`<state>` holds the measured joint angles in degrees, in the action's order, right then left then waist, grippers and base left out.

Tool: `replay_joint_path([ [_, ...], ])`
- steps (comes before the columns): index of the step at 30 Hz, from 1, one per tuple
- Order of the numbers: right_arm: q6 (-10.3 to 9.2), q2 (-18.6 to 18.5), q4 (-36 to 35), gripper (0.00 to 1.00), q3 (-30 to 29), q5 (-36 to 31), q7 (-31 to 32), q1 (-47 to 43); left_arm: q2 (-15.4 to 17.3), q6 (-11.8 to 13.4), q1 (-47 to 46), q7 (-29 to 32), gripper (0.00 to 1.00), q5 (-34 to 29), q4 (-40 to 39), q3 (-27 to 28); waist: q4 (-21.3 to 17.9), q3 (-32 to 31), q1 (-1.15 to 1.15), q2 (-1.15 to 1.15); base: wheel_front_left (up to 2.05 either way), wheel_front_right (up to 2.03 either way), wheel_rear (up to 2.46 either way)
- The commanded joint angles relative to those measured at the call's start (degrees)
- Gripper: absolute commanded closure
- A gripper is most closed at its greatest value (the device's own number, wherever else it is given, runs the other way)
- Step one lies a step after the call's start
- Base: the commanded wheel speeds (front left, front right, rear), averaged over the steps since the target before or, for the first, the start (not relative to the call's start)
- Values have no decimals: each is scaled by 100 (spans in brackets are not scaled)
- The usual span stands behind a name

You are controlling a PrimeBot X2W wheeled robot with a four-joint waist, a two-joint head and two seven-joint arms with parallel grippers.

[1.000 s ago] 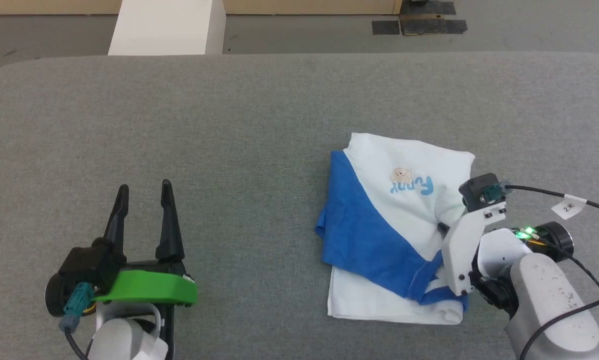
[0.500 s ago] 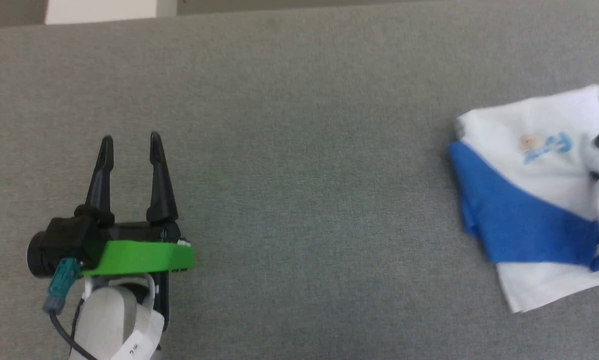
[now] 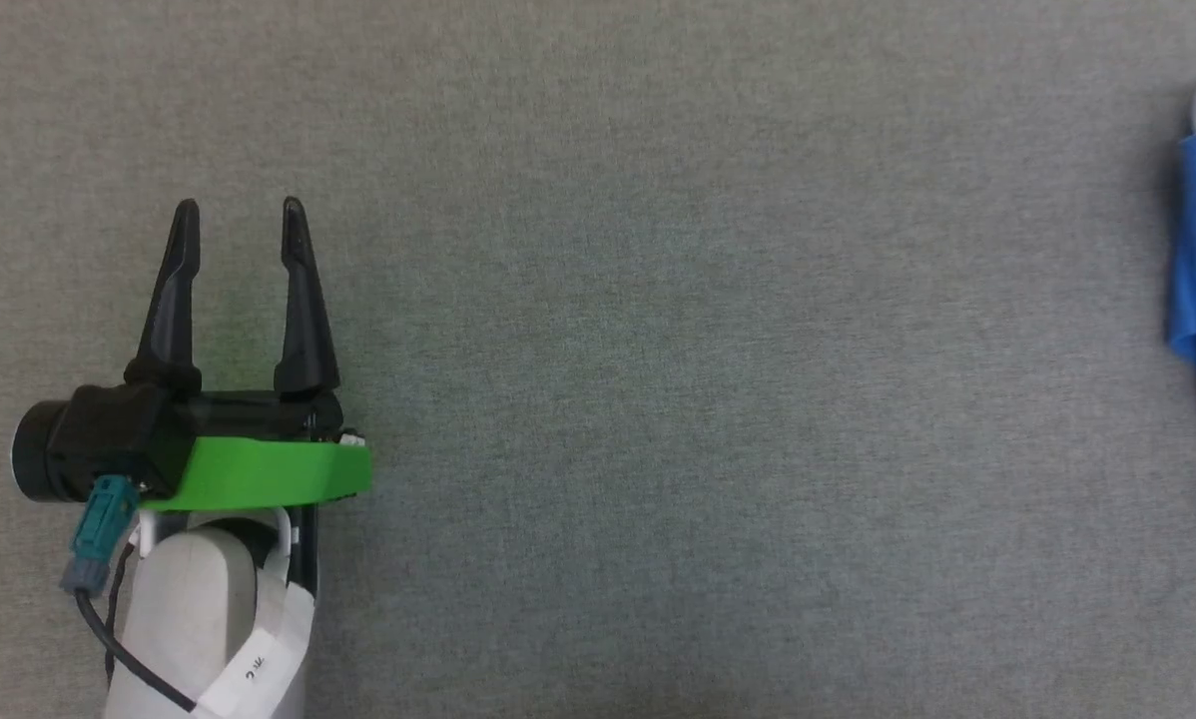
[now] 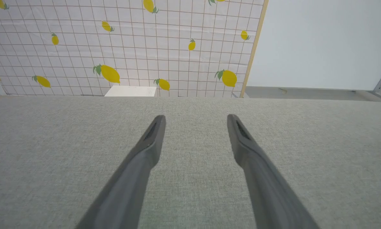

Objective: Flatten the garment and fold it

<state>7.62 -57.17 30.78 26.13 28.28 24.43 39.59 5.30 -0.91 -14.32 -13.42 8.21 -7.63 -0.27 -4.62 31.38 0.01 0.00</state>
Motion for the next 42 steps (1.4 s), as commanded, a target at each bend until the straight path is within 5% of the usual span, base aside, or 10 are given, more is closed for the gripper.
replay_joint_path([
  [1,-13,-19,144,100,-71,-11,-54,116,54,48,-54,20,0,-41,-45,27,44,135,-1,0,0,0,0],
  [2,-13,-30,218,100,-97,-59,-97,148,60,55,-47,28,0,-35,-57,35,50,142,-1,0,0,0,0],
  [3,-13,-39,303,15,-114,-110,-135,174,68,61,-38,34,0,-30,-65,38,55,139,-1,0,0,0,0],
  [4,-13,-36,368,0,-132,-135,-155,195,75,66,-28,35,0,-29,-66,42,53,128,-1,0,0,0,0],
  [10,-13,11,565,0,-245,-444,-741,492,75,106,110,3,0,77,94,118,-4,-335,-1,0,0,0,0],
  [18,-13,439,-177,0,-294,-562,-1926,1238,20,154,453,-96,0,410,387,392,-97,-1465,-1,0,0,0,0],
  [24,-13,1546,-893,0,-933,-615,-2855,1068,-18,235,649,-132,0,577,465,606,-19,-2184,-1,0,0,0,0],
  [28,-13,2768,-1338,0,-1885,-1115,-3454,370,-72,353,788,-146,0,695,436,766,56,-2549,-1,0,0,0,0],
  [35,-13,4759,-2185,0,-2471,-1794,-3702,-1264,-133,400,1021,-155,0,714,478,768,219,-2942,-1,0,0,0,0],
  [42,-13,5408,-2291,0,-2754,-2136,-3889,-2437,-186,411,1167,-157,0,647,715,615,344,-3156,-1,0,0,0,0],
])
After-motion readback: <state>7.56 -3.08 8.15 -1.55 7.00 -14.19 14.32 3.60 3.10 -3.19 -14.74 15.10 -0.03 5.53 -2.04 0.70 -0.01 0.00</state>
